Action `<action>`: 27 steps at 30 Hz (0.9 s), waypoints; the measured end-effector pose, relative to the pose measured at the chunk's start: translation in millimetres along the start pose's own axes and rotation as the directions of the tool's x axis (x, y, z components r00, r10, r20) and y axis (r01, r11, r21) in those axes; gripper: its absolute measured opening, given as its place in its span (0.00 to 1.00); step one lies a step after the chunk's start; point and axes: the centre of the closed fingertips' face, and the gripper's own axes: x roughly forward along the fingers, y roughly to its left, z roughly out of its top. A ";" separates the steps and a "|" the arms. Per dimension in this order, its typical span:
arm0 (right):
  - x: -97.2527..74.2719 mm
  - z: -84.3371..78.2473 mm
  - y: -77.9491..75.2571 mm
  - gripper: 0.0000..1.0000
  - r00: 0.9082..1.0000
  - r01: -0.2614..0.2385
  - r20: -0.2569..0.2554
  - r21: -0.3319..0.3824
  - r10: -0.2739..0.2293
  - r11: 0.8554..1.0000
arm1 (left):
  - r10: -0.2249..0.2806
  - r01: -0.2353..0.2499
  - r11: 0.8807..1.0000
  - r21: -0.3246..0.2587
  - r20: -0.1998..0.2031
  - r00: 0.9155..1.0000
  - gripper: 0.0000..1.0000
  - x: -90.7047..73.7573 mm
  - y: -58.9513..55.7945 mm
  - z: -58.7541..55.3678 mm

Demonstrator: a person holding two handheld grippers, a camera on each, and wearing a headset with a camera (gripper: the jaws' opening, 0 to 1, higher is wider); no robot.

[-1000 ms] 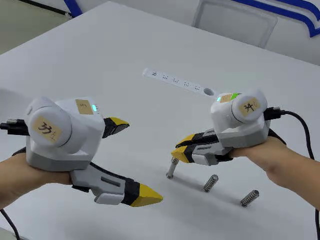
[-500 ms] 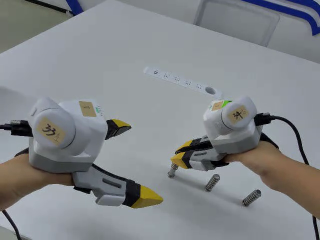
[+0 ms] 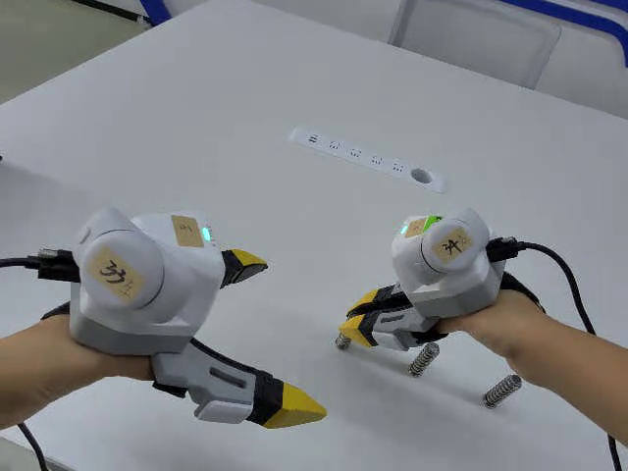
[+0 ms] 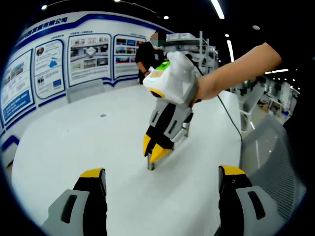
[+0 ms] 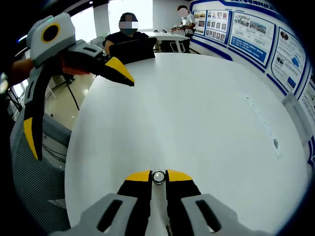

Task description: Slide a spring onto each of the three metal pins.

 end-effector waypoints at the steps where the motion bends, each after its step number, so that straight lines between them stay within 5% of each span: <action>1: 0.6 -0.8 0.2 0.11 1.000 -0.001 -0.004 -0.001 0.001 1.000 | -0.002 0.002 1.000 0.000 0.001 1.000 0.96 0.2 -0.5 0.2; 18: 2.3 -7.7 2.9 0.13 0.999 -0.006 -0.044 -0.002 0.006 1.000 | -0.036 0.036 0.999 0.003 0.012 0.999 0.97 -2.8 -9.6 6.8; 27: -8.0 -3.0 1.8 0.18 1.000 0.009 -0.018 0.028 -0.009 1.000 | -0.039 0.038 0.999 0.012 0.010 0.999 0.97 -2.2 -10.6 10.8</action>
